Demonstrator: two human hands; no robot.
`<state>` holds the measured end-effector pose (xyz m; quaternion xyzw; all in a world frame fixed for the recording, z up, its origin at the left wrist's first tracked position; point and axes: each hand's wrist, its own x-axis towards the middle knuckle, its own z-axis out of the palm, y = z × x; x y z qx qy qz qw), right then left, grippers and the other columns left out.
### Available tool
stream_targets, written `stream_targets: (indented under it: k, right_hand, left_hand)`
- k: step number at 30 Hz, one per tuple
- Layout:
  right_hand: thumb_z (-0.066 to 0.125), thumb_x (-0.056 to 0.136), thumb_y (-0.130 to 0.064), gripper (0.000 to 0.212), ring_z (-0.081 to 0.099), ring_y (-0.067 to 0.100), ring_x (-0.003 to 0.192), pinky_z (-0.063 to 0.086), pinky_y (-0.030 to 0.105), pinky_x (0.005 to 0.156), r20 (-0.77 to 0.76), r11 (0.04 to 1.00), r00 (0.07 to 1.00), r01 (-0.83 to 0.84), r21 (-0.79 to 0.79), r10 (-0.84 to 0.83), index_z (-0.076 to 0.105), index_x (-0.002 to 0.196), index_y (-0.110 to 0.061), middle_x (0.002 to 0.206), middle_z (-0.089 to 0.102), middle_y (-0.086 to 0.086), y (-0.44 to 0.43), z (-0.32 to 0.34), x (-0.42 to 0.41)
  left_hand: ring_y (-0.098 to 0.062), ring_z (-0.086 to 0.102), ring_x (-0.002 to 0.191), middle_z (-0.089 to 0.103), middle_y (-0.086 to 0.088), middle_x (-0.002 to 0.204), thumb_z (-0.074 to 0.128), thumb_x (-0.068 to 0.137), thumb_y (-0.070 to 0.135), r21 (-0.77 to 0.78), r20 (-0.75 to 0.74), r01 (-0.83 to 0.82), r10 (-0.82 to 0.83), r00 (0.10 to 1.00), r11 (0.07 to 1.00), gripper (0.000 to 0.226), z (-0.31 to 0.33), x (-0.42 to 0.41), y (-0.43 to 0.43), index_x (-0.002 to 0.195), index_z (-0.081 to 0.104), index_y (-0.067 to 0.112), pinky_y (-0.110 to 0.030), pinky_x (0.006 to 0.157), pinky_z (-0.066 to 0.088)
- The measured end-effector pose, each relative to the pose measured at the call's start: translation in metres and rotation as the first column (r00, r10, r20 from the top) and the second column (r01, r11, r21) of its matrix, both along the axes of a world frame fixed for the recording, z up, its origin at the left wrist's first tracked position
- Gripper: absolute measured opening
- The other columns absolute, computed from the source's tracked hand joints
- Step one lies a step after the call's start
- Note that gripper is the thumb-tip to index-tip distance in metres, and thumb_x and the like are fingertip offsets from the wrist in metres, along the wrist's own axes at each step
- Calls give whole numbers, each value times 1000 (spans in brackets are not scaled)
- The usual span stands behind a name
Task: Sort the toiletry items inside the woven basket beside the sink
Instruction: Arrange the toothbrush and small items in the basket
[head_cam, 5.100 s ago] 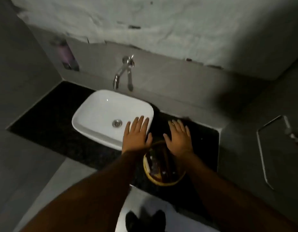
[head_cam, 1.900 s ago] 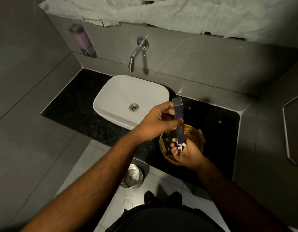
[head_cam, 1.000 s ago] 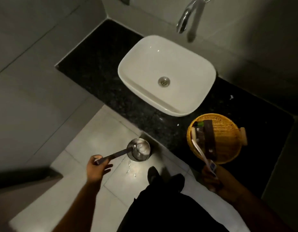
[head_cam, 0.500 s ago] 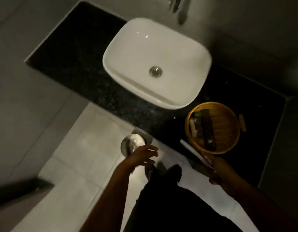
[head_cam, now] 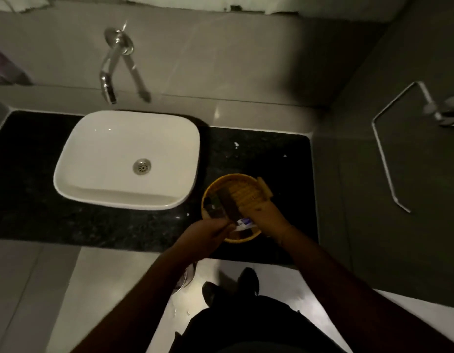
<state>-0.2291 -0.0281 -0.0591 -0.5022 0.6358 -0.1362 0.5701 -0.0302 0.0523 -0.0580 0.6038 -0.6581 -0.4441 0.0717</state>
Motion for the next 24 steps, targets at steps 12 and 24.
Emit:
stream_targets:
  k: [12, 24]
  right_hand:
    - [48, 103, -60, 46, 74, 20, 80, 61, 35, 68, 222, 798, 869, 268, 540, -442, 70, 102, -20, 88, 75, 5, -37, -17, -31]
    - [42, 107, -56, 51, 64, 29, 125, 52, 54, 109, 274, 860, 896, 191, 473, -349, 59, 146, -28, 138, 68, 7, -19, -55, -45]
  left_hand:
    - [-29, 73, 96, 73, -13, 109, 56, 111, 24, 488, -117, -622, 752, 648, 612, 22, -40, -40, -54, 111, 76, 13, -36, 79, 63]
    - [-23, 68, 74, 69, -14, 89, 56, 105, -3, 637, -80, -627, 848, 524, 447, 11, -90, -79, -108, 103, 67, -3, -28, 57, 59]
